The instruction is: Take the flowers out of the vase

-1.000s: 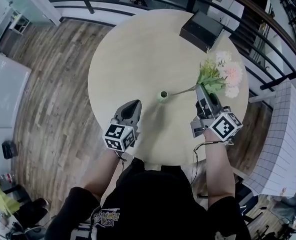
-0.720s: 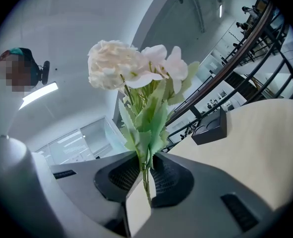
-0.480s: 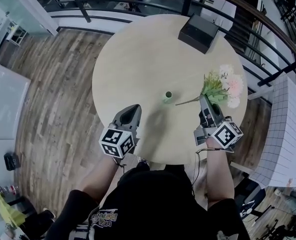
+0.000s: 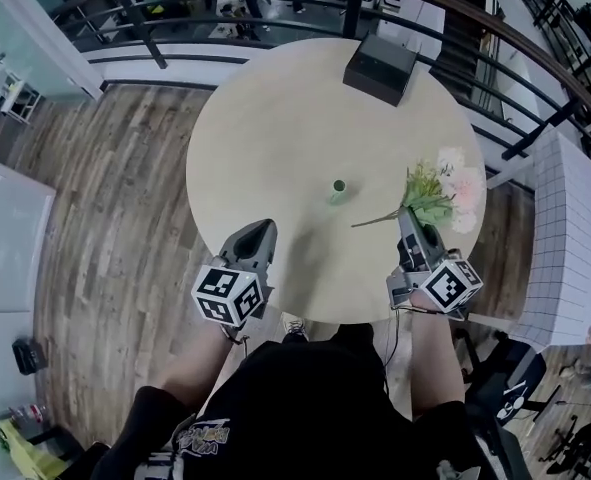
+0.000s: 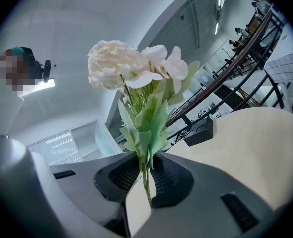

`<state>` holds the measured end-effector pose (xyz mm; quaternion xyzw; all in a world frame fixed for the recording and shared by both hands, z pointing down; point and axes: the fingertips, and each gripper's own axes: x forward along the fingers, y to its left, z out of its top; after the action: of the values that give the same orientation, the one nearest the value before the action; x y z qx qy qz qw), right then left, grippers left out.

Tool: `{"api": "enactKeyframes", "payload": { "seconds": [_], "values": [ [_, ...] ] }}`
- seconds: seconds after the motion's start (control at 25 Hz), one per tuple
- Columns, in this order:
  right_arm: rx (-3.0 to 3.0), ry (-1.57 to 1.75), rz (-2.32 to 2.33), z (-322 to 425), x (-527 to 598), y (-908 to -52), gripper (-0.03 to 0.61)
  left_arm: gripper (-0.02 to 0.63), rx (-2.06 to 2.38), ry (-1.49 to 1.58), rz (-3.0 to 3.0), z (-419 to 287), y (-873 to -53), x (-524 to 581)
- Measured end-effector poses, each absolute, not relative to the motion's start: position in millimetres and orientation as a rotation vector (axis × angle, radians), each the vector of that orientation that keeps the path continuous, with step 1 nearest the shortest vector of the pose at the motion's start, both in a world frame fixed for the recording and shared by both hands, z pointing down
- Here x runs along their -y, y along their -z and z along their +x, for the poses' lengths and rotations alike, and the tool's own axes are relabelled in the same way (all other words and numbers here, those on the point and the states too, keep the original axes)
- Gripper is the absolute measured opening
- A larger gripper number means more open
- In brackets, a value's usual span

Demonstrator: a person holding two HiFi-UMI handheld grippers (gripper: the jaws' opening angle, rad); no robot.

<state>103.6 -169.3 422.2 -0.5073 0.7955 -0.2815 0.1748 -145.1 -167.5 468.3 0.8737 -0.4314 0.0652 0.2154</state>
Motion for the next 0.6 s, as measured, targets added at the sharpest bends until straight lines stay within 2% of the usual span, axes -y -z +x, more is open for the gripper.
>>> {"api": "enactKeyframes", "payload": {
  "seconds": [0.6],
  "values": [
    [-2.27,0.775,-1.491,98.7,86.2,-412.2,0.071,0.006,1.115,-0.188,2.432,-133.5,-463.7,115.0]
  ]
}}
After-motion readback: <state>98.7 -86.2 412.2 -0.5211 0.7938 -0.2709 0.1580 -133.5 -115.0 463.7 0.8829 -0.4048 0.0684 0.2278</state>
